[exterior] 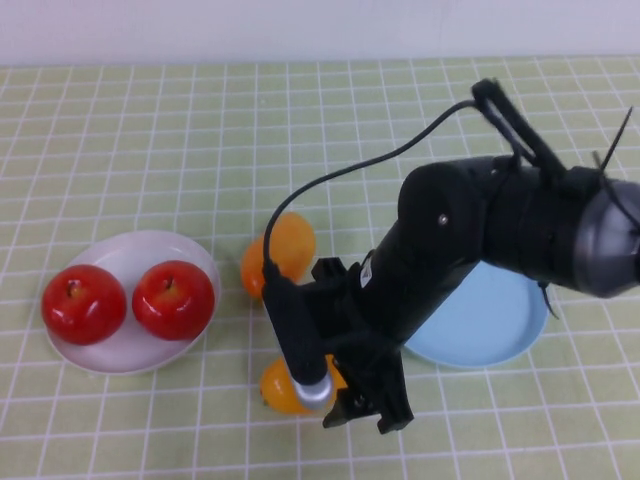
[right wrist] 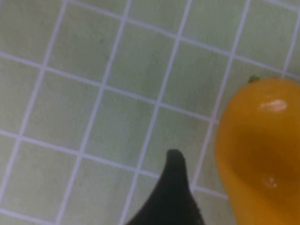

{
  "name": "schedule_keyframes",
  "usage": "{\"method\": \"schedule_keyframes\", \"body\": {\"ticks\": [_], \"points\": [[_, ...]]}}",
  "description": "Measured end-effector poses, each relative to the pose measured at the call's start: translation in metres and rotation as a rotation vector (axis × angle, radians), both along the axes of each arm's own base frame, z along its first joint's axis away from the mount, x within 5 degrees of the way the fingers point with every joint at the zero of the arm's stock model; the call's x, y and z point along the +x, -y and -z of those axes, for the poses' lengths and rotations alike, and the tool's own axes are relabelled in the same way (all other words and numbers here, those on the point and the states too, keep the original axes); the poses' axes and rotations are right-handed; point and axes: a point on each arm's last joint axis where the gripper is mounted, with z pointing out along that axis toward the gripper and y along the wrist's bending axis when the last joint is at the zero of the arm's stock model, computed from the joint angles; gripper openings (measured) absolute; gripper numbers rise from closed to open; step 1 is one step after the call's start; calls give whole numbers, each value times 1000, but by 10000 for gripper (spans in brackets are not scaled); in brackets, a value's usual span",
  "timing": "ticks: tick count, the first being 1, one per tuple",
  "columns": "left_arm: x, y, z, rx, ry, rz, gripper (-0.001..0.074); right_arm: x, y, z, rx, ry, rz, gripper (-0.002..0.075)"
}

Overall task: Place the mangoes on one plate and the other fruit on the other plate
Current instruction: Put another type of fruit in the right plate

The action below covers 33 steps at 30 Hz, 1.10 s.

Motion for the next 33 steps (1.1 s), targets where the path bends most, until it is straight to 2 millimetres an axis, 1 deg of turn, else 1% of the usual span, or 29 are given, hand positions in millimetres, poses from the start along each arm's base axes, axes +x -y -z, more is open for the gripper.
{"method": "schedule_keyframes", "body": {"ticks": [6, 17, 18, 19, 21, 26, 29, 30, 33], "points": [[0, 0, 0, 0, 0, 0, 4, 9, -5, 19, -24, 23, 4, 531], [0, 0, 0, 0, 0, 0, 4, 27, -19, 34, 38, 113, 55, 533], [0, 0, 0, 0, 0, 0, 4, 28, -19, 37, 29, 109, 51, 533], [0, 0, 0, 0, 0, 0, 4, 27, -18, 44, 7, 97, 44, 533], [0, 0, 0, 0, 0, 0, 4, 28, -18, 50, -12, 97, 35, 534], [0, 0, 0, 0, 0, 0, 4, 29, -18, 55, -27, 95, 29, 535], [0, 0, 0, 0, 0, 0, 4, 30, -19, 60, -37, 83, 31, 512], [0, 0, 0, 0, 0, 0, 4, 29, -18, 60, -38, 80, 33, 497], [0, 0, 0, 0, 0, 0, 4, 30, -19, 57, -36, 50, 84, 494]]}}
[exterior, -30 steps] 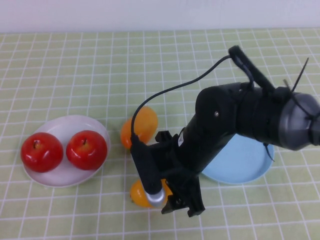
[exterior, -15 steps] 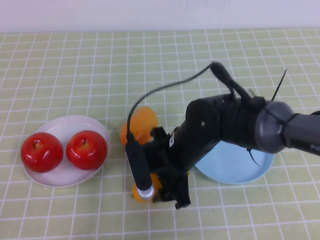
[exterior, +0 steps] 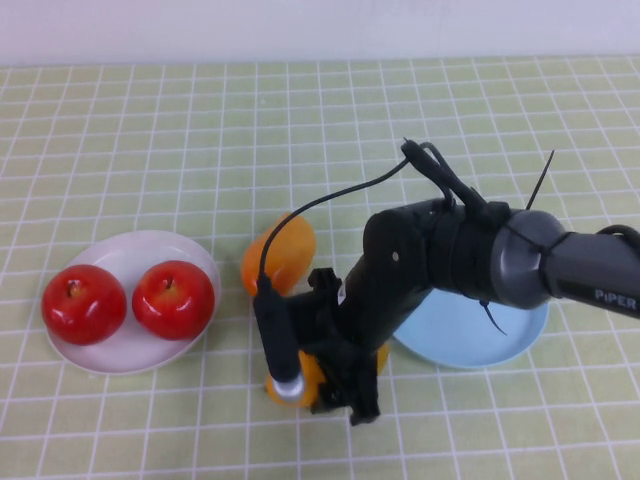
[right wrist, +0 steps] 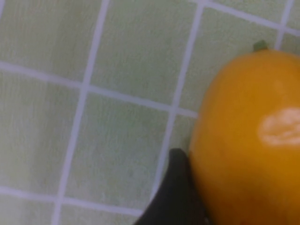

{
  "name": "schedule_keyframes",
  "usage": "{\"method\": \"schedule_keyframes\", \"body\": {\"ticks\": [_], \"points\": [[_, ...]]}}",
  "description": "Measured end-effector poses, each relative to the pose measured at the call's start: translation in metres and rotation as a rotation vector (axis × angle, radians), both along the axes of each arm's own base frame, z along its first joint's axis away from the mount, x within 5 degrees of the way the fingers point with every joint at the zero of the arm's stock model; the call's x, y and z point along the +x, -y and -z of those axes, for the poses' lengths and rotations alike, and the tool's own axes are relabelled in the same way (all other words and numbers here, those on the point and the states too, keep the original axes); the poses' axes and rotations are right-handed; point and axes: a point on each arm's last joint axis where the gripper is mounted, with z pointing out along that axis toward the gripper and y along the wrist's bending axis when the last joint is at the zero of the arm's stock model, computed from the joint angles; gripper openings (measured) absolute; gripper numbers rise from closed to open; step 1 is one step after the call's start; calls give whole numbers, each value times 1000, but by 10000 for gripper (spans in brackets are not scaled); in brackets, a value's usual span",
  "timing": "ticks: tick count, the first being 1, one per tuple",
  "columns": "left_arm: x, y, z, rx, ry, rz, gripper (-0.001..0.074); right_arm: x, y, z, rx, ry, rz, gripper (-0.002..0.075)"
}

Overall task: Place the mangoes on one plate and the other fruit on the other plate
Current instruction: Put another type of fruit in the right plate

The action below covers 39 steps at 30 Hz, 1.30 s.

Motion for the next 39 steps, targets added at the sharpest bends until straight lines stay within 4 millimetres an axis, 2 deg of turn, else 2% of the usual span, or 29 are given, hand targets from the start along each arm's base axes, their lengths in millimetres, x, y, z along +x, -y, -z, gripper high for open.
{"method": "schedule_keyframes", "body": {"ticks": [3, 8, 12, 15, 20, 24, 29, 37, 39], "points": [[0, 0, 0, 0, 0, 0, 4, 4, -4, -10, 23, -36, 111, 494], [0, 0, 0, 0, 0, 0, 4, 13, -4, -44, 137, -108, 416, 494], [0, 0, 0, 0, 0, 0, 4, 24, 15, -74, 235, -176, 741, 494], [0, 0, 0, 0, 0, 0, 4, 37, 38, -83, 247, -189, 988, 494], [0, 0, 0, 0, 0, 0, 4, 58, 78, -82, 211, -196, 1376, 494], [0, 0, 0, 0, 0, 0, 4, 70, 98, -79, 208, -188, 1529, 494], [0, 0, 0, 0, 0, 0, 4, 75, 101, -70, 193, -201, 1568, 494], [0, 0, 0, 0, 0, 0, 4, 83, 98, -39, 115, -232, 1582, 496], [0, 0, 0, 0, 0, 0, 4, 83, 97, -36, 109, -246, 1573, 535]]}}
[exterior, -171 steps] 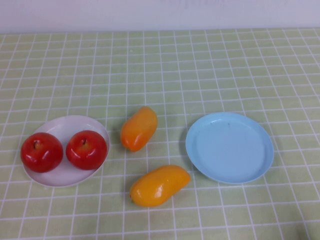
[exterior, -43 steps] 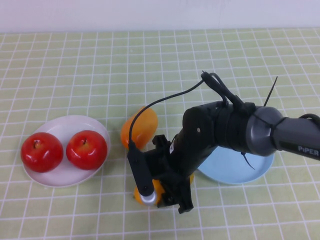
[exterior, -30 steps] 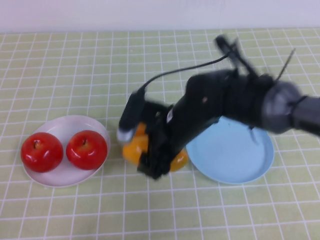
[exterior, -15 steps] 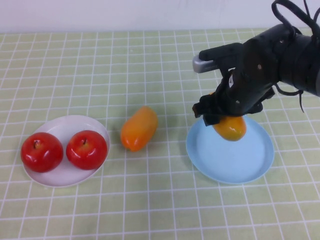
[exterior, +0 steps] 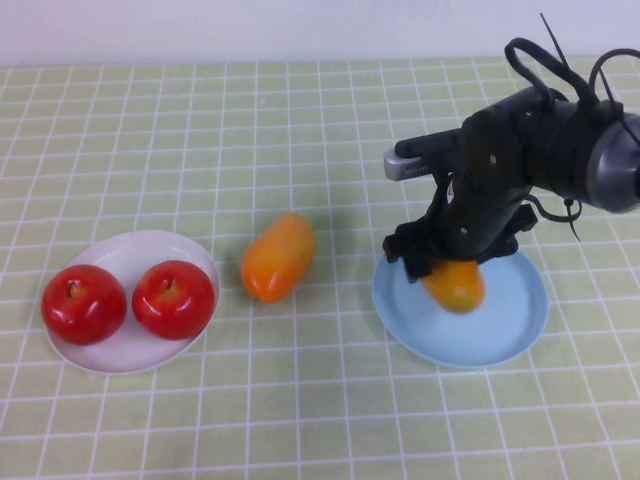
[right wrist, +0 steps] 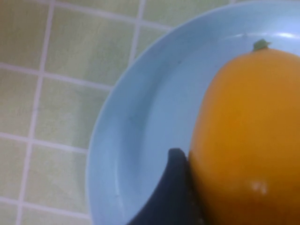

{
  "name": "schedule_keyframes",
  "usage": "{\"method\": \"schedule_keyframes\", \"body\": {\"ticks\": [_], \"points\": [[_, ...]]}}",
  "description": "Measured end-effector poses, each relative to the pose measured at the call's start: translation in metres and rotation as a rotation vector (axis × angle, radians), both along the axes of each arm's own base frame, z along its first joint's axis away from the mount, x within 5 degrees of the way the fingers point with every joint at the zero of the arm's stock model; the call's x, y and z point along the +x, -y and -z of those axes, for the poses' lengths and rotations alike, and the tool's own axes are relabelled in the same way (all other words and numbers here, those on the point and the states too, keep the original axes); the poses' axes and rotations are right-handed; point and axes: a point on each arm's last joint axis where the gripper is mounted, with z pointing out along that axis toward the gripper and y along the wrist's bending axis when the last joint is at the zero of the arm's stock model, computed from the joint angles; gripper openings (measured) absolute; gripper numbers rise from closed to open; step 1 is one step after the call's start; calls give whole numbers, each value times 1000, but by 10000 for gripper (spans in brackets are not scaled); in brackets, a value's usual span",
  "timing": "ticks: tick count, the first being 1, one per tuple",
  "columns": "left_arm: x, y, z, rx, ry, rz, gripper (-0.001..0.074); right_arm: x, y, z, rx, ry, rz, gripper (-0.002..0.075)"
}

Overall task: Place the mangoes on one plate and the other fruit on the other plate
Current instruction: Put another type of fruit in the right plate

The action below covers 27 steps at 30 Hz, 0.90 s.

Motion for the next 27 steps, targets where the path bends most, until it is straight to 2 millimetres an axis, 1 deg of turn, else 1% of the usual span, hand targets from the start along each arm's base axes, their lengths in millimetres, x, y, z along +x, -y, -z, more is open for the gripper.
{"method": "schedule_keyframes", "body": {"ticks": [2, 4, 7, 12, 15, 17, 19, 20, 23, 24, 26, 27], "points": [[0, 0, 0, 0, 0, 0, 4, 0, -1, 0, 7, -5, -2, 616], [0, 0, 0, 0, 0, 0, 4, 0, -1, 0, 6, -8, -2, 660], [0, 0, 0, 0, 0, 0, 4, 0, -1, -5, -2, -24, 0, 682], [0, 0, 0, 0, 0, 0, 4, 4, -5, -27, 24, -26, 27, 688], [0, 0, 0, 0, 0, 0, 4, 4, -21, -41, 128, 1, 24, 689], [0, 0, 0, 0, 0, 0, 4, 3, -40, -47, 231, 20, 17, 689], [0, 0, 0, 0, 0, 0, 4, 4, -60, -46, 320, 26, 11, 689], [0, 0, 0, 0, 0, 0, 4, 6, -70, -43, 355, 24, 9, 689], [0, 0, 0, 0, 0, 0, 4, 13, -91, -26, 413, -1, 15, 689], [0, 0, 0, 0, 0, 0, 4, 17, -96, -24, 431, -7, 19, 689], [0, 0, 0, 0, 0, 0, 4, 26, -105, -12, 446, -26, 37, 690], [0, 0, 0, 0, 0, 0, 4, 29, -108, -10, 454, -27, 46, 690]]}}
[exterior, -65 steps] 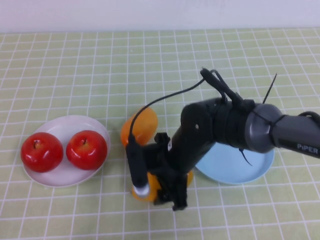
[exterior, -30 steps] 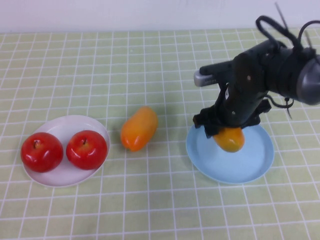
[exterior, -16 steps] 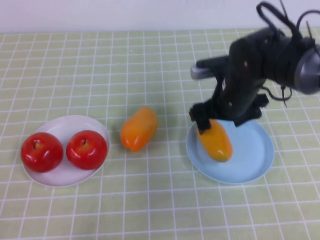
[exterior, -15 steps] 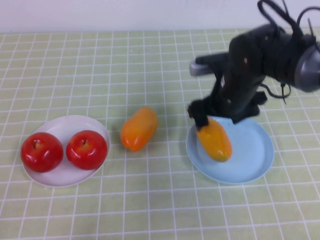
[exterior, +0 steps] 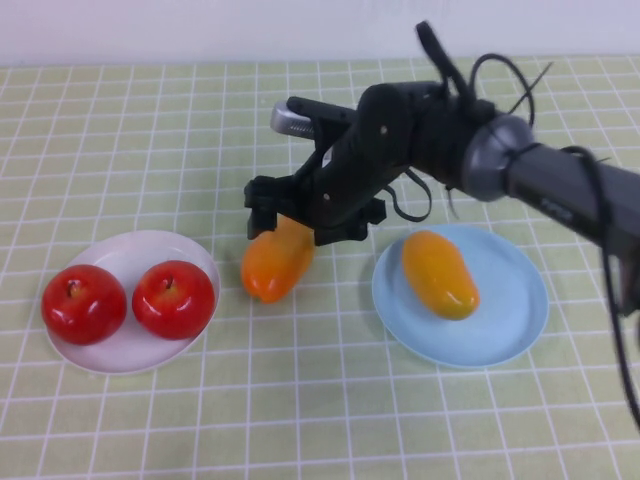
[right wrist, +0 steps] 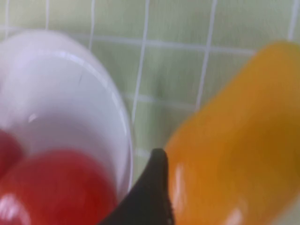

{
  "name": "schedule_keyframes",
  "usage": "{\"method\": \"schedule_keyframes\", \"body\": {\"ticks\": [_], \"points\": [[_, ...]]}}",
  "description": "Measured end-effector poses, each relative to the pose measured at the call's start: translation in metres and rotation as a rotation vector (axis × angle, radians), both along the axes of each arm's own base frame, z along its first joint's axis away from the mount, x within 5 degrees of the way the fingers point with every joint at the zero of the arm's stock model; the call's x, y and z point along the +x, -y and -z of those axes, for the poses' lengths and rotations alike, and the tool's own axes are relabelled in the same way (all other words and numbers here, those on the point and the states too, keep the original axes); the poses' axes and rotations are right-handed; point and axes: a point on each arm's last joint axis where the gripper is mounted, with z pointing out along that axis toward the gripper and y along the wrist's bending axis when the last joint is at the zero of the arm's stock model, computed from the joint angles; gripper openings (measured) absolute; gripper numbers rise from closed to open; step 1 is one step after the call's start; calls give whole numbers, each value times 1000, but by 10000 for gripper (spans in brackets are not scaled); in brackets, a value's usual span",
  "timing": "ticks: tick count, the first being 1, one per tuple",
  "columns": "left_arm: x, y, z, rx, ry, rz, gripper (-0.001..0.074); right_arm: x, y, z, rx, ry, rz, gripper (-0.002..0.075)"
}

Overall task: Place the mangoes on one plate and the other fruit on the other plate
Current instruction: Put another type of fruit in the right plate

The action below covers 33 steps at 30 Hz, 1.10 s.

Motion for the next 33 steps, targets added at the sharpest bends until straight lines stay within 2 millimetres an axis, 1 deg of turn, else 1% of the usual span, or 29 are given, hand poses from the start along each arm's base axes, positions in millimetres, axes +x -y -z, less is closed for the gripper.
{"method": "schedule_keyframes", "body": {"ticks": [4, 7, 9, 14, 18, 21, 23, 24, 27, 32, 33], "points": [[0, 0, 0, 0, 0, 0, 4, 11, -9, 11, 8, -20, 22, 689], [0, 0, 0, 0, 0, 0, 4, 16, -12, 14, 9, -28, 28, 690], [0, 0, 0, 0, 0, 0, 4, 18, -12, 14, -6, -29, 33, 690], [0, 0, 0, 0, 0, 0, 4, 20, -11, 24, -58, -35, 26, 690], [0, 0, 0, 0, 0, 0, 4, 22, -12, 36, -97, -28, -17, 690], [0, 0, 0, 0, 0, 0, 4, 22, -12, 38, -122, -5, -72, 688], [0, 0, 0, 0, 0, 0, 4, 22, -12, 39, -132, 2, -93, 669], [0, 0, 0, 0, 0, 0, 4, 22, -12, 39, -134, 4, -100, 648], [0, 0, 0, 0, 0, 0, 4, 22, -12, 40, -145, 4, -111, 545], [0, 0, 0, 0, 0, 0, 4, 20, -9, 34, -199, -11, -137, 550], [0, 0, 0, 0, 0, 0, 4, 19, -7, 30, -217, -1, -143, 550]]}}
